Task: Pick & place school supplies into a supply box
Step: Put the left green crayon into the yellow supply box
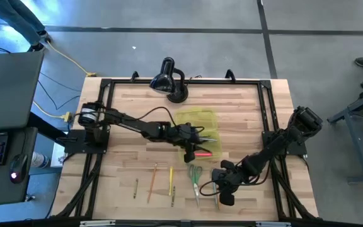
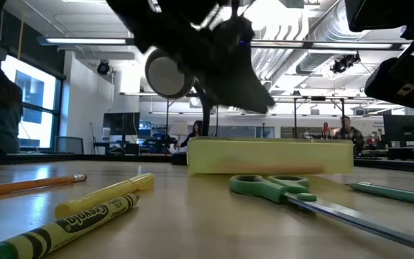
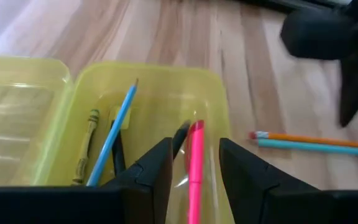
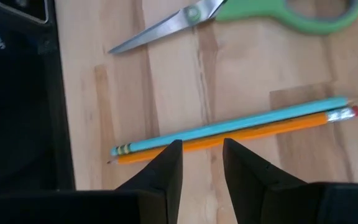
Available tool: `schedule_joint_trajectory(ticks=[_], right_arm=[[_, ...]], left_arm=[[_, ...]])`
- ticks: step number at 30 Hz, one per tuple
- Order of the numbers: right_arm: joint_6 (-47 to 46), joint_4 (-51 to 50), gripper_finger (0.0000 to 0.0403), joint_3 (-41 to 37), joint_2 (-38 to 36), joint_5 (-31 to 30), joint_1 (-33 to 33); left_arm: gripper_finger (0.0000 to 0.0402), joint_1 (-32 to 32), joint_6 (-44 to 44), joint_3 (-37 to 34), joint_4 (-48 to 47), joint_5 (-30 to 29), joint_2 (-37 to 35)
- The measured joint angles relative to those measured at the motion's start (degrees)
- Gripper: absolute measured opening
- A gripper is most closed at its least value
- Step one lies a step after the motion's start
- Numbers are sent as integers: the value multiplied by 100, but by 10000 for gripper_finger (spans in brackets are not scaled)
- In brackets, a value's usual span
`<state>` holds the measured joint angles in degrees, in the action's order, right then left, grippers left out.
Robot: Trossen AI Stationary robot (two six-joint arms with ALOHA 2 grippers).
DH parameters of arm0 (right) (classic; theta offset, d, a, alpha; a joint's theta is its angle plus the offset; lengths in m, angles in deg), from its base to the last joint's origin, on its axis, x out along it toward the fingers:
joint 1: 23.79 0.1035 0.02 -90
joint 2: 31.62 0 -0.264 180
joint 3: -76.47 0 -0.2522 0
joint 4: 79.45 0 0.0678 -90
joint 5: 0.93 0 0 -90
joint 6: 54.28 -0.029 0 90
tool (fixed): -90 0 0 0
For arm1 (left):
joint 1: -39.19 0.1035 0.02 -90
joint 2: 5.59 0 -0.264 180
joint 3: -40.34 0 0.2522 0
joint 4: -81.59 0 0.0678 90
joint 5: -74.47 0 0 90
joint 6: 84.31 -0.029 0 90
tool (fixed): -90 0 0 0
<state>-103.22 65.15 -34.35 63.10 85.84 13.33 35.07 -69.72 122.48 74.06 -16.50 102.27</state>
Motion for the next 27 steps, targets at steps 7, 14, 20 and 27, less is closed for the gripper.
schedule_joint_trajectory(ticks=[7,14,20,27], right_arm=[[4,12,94,0,0,-436,-4],[38,0,94,0,0,-562,-4],[151,51,94,0,0,-848,-45],[148,124,94,0,0,-887,-176]], left_arm=[[163,-101,902,-2,-1992,42,-833],[163,-802,2255,0,-4328,-593,-1247],[163,-2012,4089,-2,-5054,-1764,-1256],[161,-3458,7776,2,-6312,-2858,-1256]])
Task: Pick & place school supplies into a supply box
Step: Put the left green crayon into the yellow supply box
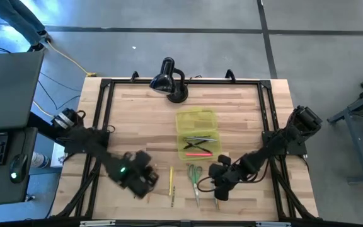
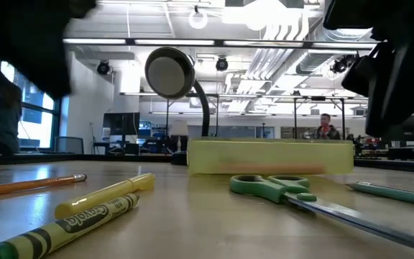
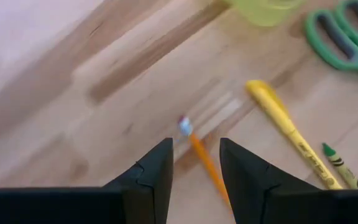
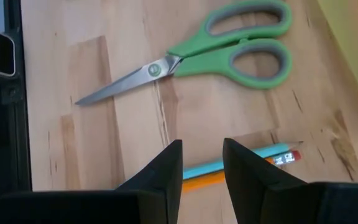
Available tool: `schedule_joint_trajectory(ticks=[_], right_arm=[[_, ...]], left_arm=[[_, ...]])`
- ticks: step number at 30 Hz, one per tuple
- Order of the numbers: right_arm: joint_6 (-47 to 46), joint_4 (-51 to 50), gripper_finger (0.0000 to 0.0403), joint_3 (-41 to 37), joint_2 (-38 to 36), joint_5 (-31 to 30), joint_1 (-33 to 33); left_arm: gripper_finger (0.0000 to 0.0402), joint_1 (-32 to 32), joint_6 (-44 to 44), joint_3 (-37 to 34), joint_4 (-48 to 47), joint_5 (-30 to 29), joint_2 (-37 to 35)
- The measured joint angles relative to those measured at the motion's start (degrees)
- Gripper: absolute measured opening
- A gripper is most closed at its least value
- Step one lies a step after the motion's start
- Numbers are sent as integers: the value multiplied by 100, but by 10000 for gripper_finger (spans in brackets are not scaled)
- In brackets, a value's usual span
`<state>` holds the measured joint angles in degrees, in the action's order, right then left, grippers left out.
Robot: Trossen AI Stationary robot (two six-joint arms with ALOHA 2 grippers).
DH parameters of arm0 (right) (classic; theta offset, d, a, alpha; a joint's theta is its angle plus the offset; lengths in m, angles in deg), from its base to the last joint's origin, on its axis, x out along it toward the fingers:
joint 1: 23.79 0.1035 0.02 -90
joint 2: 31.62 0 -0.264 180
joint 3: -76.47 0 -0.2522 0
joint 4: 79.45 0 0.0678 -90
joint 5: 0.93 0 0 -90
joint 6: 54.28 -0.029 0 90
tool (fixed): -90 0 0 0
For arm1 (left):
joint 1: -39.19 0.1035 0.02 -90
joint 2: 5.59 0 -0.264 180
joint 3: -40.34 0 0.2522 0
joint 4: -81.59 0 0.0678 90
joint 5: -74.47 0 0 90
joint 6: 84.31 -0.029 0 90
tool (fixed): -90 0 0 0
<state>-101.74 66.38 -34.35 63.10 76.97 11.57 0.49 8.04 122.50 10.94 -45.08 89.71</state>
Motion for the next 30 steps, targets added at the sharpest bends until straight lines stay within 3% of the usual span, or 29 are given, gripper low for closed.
schedule_joint_trajectory(ticks=[3,8,18,24,30], right_arm=[[121,26,94,0,0,8,-68],[438,199,94,0,0,51,-169],[922,284,94,0,0,90,-211],[1180,314,94,0,0,112,-212],[1196,315,94,0,0,119,-213]], left_arm=[[153,-501,1613,0,-514,-133,32],[137,-906,3008,-37,-899,72,44],[97,-1285,3256,-243,410,154,297],[67,-1387,3547,-249,664,1206,768],[38,-1423,3546,-224,1022,1132,857]])
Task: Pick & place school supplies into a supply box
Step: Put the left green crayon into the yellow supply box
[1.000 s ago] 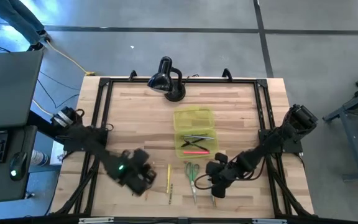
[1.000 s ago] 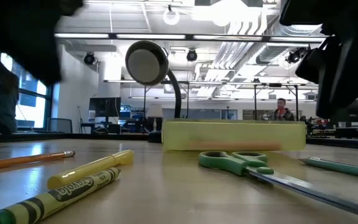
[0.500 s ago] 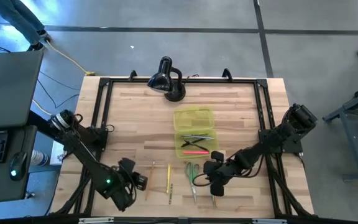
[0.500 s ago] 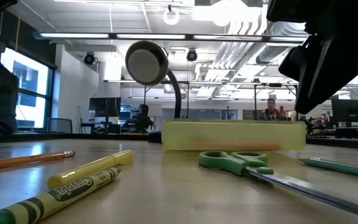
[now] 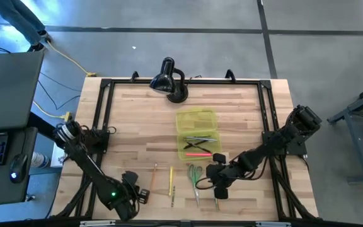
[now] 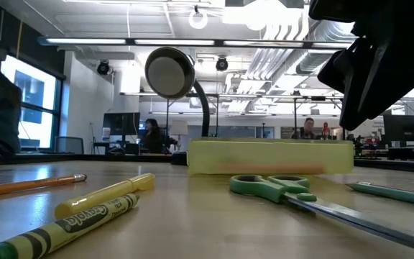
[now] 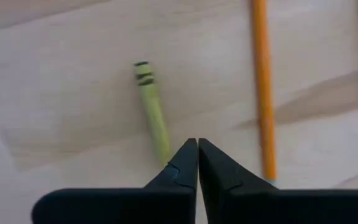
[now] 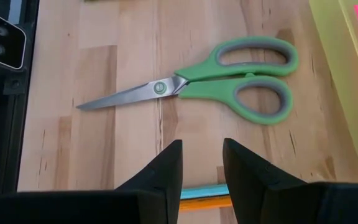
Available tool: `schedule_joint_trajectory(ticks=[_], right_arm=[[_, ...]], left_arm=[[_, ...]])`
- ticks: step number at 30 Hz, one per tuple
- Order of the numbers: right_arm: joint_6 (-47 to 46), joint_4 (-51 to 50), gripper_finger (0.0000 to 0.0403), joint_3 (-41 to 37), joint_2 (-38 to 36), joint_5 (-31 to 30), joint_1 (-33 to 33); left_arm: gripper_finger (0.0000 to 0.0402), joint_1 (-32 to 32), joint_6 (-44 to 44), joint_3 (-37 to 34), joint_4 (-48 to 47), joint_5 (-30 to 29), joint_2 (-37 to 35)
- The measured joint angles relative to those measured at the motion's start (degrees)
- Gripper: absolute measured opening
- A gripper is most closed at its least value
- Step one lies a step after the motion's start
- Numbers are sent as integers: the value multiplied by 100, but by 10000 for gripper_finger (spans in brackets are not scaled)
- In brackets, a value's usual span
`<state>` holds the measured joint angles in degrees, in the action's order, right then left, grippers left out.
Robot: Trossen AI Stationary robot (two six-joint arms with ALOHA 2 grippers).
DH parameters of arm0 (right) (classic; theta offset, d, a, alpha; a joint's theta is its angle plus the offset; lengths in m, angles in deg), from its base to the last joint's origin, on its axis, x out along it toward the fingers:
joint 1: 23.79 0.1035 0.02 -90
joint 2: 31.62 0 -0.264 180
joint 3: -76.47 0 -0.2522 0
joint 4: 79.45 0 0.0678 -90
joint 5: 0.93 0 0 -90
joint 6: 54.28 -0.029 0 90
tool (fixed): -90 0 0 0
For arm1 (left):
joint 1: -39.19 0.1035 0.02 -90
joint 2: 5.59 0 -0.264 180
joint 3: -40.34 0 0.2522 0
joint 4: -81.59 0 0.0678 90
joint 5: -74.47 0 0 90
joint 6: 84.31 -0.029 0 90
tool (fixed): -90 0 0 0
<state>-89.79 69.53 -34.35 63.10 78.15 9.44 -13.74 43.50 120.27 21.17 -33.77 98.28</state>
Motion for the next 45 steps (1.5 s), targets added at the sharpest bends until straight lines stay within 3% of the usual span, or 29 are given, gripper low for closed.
schedule_joint_trajectory(ticks=[6,17,21,30,36,42,45], right_arm=[[156,-2,94,0,0,38,-17],[599,90,94,0,0,39,-160],[599,90,94,0,0,38,-175],[599,128,94,0,0,37,-175],[599,190,94,0,0,-36,-175],[600,190,94,0,0,-52,-175],[629,190,94,0,0,-42,-175]], left_arm=[[22,0,-41,149,-178,-6,0],[79,5,-1357,163,304,-45,-2],[74,46,-1886,163,314,-144,-2],[58,78,-1974,163,512,-151,-2],[90,79,-2497,161,512,580,-4],[134,79,-2293,160,505,413,-4],[145,83,-2244,160,402,685,-4]])
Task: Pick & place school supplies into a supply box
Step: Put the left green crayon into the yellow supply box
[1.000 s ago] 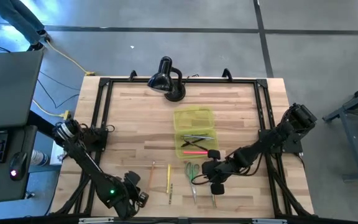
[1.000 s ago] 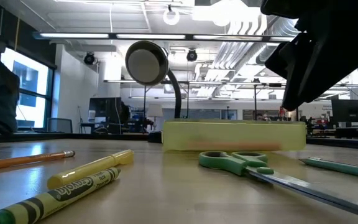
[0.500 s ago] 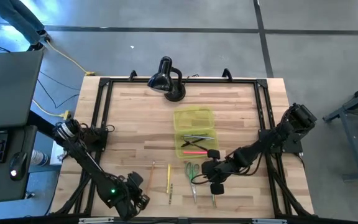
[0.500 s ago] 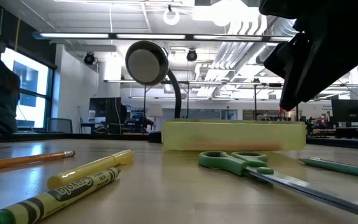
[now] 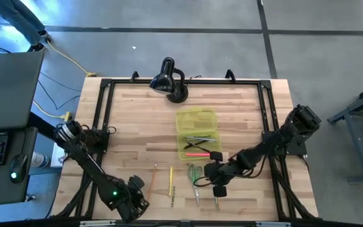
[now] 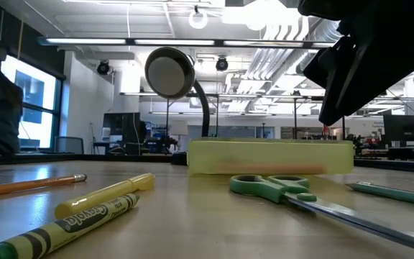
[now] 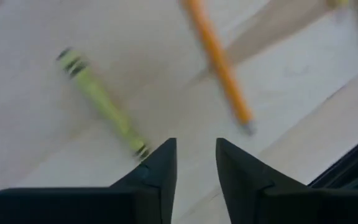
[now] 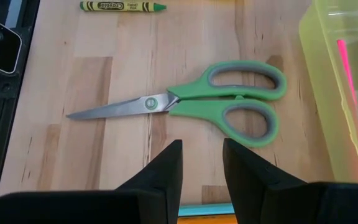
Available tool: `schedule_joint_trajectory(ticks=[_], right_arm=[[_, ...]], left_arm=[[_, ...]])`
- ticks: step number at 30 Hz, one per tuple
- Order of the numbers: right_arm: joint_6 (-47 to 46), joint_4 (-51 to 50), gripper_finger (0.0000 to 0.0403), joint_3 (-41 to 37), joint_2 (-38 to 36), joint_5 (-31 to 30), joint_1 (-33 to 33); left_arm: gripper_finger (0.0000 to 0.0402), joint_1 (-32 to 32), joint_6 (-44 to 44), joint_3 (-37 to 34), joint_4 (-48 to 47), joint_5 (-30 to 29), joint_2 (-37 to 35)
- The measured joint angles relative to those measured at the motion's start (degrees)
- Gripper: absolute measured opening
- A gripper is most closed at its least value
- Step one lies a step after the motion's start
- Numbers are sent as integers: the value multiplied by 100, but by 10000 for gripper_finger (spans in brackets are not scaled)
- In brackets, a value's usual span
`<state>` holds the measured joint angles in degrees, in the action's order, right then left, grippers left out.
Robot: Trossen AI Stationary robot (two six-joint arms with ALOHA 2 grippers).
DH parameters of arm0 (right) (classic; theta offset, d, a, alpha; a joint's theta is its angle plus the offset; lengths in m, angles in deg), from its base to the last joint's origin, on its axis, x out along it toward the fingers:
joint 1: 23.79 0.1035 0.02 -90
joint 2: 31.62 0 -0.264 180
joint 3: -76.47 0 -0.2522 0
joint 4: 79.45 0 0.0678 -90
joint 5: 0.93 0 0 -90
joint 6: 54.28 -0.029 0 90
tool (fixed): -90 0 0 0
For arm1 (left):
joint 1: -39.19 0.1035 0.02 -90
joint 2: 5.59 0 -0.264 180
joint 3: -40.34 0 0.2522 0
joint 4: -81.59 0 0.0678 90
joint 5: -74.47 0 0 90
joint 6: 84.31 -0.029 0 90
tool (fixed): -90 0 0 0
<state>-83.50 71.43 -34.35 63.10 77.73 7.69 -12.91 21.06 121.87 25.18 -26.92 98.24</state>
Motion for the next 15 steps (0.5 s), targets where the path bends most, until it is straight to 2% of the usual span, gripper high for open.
schedule_joint_trajectory(ticks=[4,7,11,15], right_arm=[[34,0,94,0,0,32,-2],[34,16,94,0,0,32,-2],[-34,42,94,0,0,32,0],[-35,42,94,0,0,34,0]], left_arm=[[144,-13,387,0,-397,191,0],[139,-4,644,-2,-716,-2,0],[139,-7,821,-2,-801,-615,7],[138,-4,916,-2,-807,-528,149]])
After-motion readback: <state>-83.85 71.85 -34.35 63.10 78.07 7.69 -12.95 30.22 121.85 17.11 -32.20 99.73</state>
